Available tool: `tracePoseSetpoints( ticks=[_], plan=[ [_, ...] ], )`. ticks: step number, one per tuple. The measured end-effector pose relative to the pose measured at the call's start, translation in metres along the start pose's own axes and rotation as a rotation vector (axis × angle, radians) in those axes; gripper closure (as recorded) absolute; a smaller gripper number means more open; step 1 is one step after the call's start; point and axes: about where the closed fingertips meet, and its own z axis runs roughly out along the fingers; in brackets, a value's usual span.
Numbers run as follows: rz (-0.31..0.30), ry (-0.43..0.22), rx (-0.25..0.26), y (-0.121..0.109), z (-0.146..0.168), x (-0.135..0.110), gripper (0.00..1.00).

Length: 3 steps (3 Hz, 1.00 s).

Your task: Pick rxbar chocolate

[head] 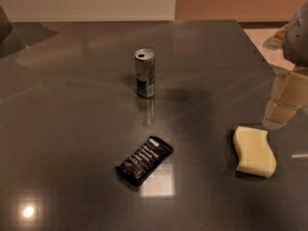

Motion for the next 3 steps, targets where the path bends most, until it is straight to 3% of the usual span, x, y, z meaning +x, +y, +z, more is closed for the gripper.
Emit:
tracePoseSetpoints(
  ticks=[2,3],
  plan=[
    [-0.010,-0.018,-0.005,-0.001,-0.002,-0.005,0.00],
    [-0.073,-0.073,-0.040,0.000,0.002,-0.032,0.00]
  ],
)
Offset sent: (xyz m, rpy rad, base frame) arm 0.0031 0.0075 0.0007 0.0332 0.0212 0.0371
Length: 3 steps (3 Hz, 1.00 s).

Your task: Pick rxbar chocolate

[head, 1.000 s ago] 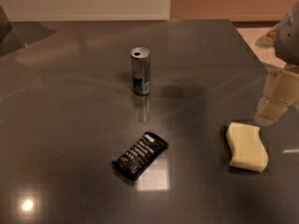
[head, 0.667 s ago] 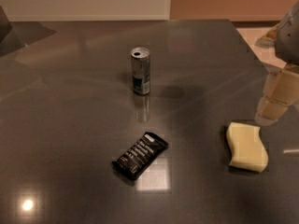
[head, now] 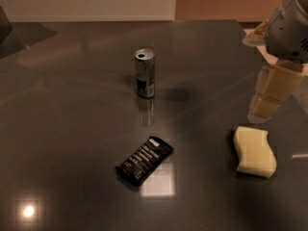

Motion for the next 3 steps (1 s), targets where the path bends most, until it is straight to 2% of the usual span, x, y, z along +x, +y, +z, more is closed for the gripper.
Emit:
tracePoseSetpoints(
  ticks=[1,2,3],
  plan=[
    [-0.090,-0.062,-0.049,0.007,0.013,-0.037,0.00],
    [-0.192,-0.100,-0.109,0.027,0.032,-0.069,0.00],
    [-0.294,-0.114,-0.161,0.050,0.052,-0.090,0.00]
  ],
)
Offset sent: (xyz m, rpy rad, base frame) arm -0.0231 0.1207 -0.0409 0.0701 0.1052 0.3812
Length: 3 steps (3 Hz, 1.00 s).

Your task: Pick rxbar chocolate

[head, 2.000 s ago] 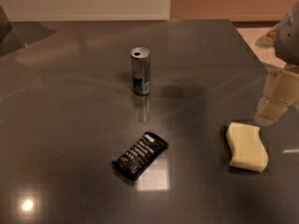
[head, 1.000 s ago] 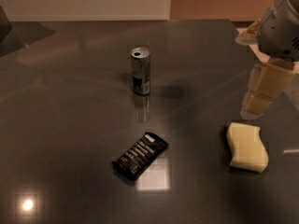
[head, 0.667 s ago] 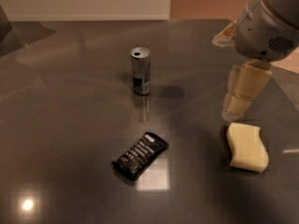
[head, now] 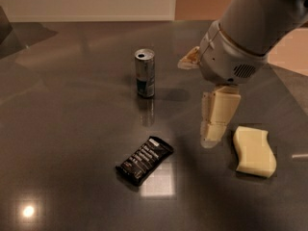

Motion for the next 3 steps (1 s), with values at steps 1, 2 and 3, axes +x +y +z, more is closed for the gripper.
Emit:
tracePoseSetpoints(
  ticks=[1,2,3],
  plan=[
    [-0.104,-0.005,-0.045,0.013,0.024,-0.018,0.00],
    [-0.189,-0.006,-0.079,0.023,0.048,-0.030,0.00],
    [-0.266,-0.002,-0.113,0.031,0.070,-0.036,0.00]
  ],
)
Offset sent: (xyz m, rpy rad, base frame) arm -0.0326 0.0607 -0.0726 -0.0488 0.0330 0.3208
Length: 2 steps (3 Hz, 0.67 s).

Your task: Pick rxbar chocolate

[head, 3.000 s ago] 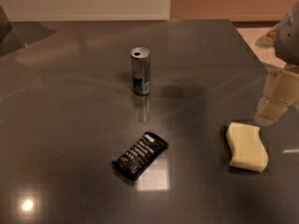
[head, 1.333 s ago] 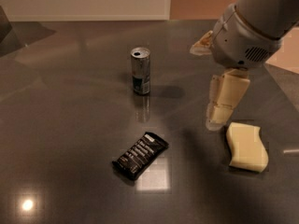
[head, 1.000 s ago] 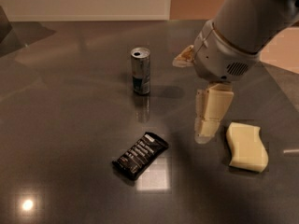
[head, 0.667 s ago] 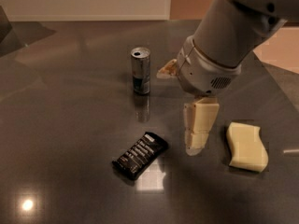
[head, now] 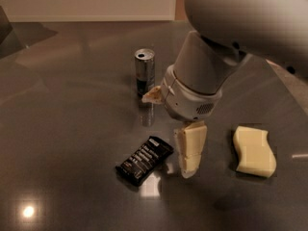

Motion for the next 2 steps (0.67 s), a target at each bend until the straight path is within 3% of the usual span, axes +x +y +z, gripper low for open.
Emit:
tracePoseSetpoints(
  ticks=[2],
  plan=[
    [-0.104,0.008,-0.074,-0.001,0.034,-0.001,0.00]
  ],
)
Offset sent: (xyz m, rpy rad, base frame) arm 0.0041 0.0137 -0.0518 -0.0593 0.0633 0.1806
